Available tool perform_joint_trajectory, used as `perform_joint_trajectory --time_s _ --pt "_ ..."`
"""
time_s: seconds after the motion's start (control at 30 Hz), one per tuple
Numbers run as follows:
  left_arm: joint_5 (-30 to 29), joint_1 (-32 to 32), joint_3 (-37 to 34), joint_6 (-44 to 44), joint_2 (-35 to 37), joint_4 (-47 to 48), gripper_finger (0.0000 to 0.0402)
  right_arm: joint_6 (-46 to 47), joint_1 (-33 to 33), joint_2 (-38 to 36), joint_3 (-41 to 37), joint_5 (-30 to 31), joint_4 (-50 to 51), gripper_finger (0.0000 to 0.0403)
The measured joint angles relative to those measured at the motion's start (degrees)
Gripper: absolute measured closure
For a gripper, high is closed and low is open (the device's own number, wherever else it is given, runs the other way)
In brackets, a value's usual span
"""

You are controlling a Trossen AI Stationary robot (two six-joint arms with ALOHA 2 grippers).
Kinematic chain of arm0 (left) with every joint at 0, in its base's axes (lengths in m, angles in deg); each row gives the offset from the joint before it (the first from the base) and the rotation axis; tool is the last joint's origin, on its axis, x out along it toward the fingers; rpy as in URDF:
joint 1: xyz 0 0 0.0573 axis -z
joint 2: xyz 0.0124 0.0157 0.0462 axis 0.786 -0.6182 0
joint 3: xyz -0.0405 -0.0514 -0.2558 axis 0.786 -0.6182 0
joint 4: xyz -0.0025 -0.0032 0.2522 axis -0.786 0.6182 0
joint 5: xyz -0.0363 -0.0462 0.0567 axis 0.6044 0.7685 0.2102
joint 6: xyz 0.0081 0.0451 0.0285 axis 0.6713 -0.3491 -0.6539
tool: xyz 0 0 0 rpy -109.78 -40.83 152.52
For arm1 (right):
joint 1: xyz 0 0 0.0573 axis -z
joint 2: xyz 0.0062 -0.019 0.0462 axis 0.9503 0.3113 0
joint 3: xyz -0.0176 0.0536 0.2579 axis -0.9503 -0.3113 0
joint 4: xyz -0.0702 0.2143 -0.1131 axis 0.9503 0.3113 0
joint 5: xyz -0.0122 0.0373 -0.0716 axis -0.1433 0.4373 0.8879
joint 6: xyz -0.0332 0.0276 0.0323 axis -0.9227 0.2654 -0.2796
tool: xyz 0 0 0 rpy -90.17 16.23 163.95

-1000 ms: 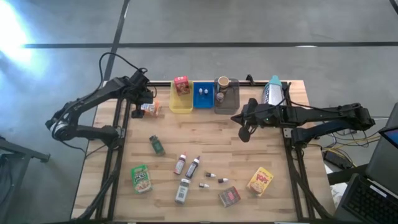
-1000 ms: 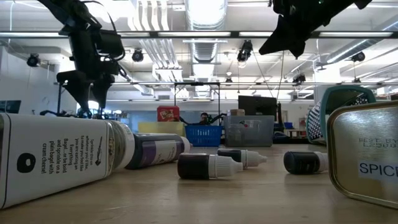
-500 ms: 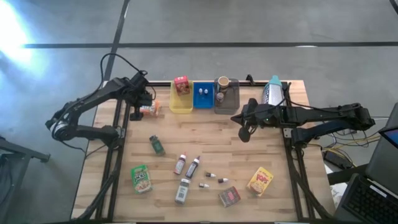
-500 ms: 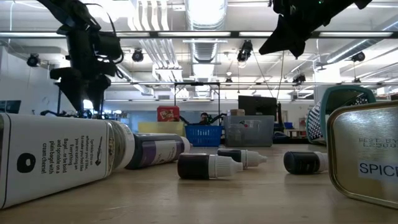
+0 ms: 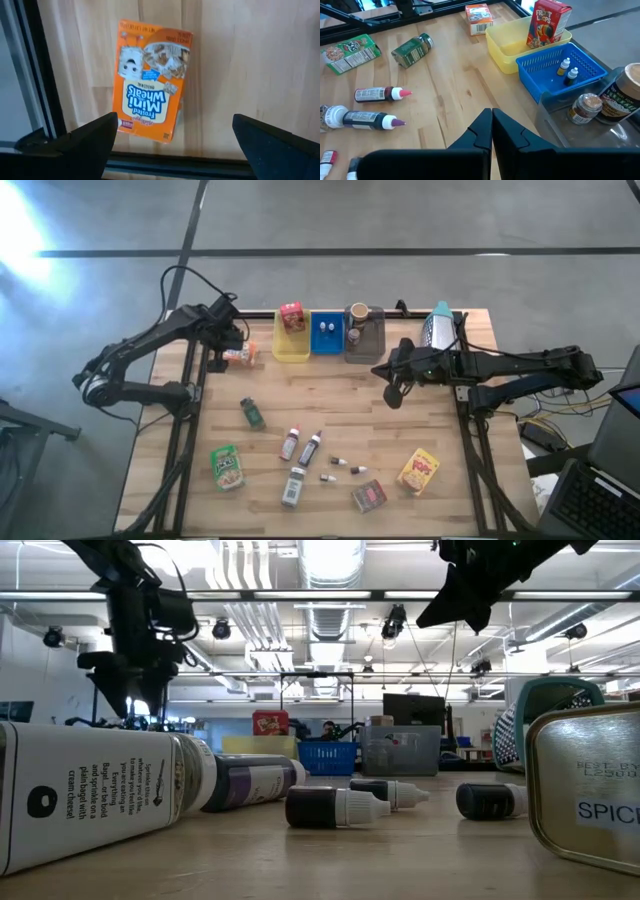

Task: Pick & Place Kitchen Items
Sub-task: Put the orange cereal box into the yellow bin

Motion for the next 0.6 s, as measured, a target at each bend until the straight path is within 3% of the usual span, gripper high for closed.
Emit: perform_joint_trajectory --time_s 0.37,0.6 --pt "2.1 -0.3 -0.2 -0.2 0.0 -5.6 0.0002 0.0 0.0 0.0 0.0 0.0 0.0 0.0394" --pt "11.3 -0.3 -0.1 1.2 0.0 -10.7 0.0002 0.0 0.0 0.0 0.0 0.0 0.0 0.0394"
